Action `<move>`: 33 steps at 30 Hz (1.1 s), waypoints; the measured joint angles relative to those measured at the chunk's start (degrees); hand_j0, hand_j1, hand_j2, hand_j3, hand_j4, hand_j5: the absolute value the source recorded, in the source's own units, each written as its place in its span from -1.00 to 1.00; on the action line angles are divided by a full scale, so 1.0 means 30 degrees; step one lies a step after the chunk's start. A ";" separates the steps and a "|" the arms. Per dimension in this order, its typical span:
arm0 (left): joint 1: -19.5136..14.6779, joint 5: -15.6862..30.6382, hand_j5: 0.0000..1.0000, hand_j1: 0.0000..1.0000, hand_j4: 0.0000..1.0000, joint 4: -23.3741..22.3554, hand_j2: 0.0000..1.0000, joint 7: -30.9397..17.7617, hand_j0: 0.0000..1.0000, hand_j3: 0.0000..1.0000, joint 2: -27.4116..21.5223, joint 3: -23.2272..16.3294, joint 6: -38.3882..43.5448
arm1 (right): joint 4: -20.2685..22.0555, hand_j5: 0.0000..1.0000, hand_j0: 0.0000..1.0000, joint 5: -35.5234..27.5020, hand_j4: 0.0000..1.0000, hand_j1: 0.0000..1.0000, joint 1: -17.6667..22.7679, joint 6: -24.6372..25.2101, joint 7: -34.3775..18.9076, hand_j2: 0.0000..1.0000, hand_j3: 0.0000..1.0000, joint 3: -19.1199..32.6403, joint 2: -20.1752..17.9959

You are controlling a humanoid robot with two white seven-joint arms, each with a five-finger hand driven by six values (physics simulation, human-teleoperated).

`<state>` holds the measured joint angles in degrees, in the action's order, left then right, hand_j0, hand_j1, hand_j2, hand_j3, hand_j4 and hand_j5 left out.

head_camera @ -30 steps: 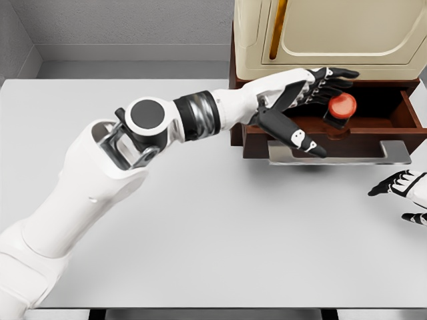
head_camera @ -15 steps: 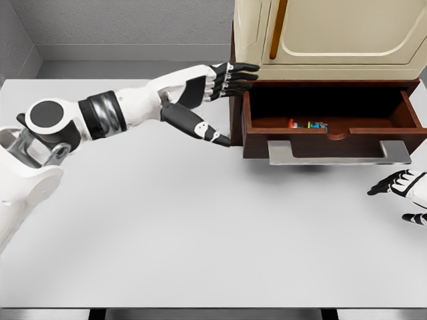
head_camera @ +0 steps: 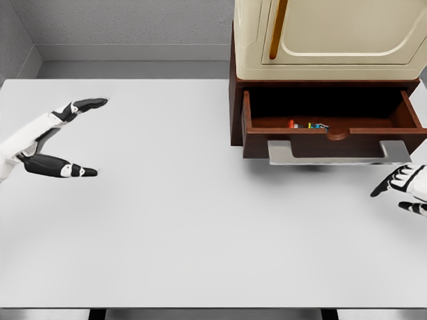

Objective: Put the switch into the drawer with left arm, and close the drawer with right arm

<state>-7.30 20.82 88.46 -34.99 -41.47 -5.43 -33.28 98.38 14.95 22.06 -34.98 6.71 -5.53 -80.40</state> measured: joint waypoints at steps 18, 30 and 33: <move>0.0762 -0.4679 1.00 1.00 1.00 -0.1580 1.00 -0.0010 1.00 1.00 0.3150 0.3373 -0.0616 | -0.1214 0.20 0.20 0.0078 0.20 0.20 -0.0205 0.0000 0.0001 0.20 0.20 0.0128 -0.0279; 0.0762 -0.4697 1.00 1.00 1.00 -0.1575 1.00 -0.0010 1.00 1.00 0.3247 0.3392 -0.0617 | -0.1242 0.19 0.19 0.0346 0.19 0.19 -0.1230 0.0002 -0.0198 0.19 0.19 0.0130 0.0814; 0.0733 -0.4697 1.00 1.00 1.00 -0.1586 1.00 -0.0010 1.00 1.00 0.3330 0.3398 -0.0617 | -0.1279 0.19 0.19 0.0505 0.19 0.19 -0.1465 -0.0002 -0.0235 0.19 0.19 0.0169 0.1344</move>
<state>-5.10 6.73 83.70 -35.02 -31.47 4.77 -35.13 94.55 16.46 17.67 -34.99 6.01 -5.02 -76.37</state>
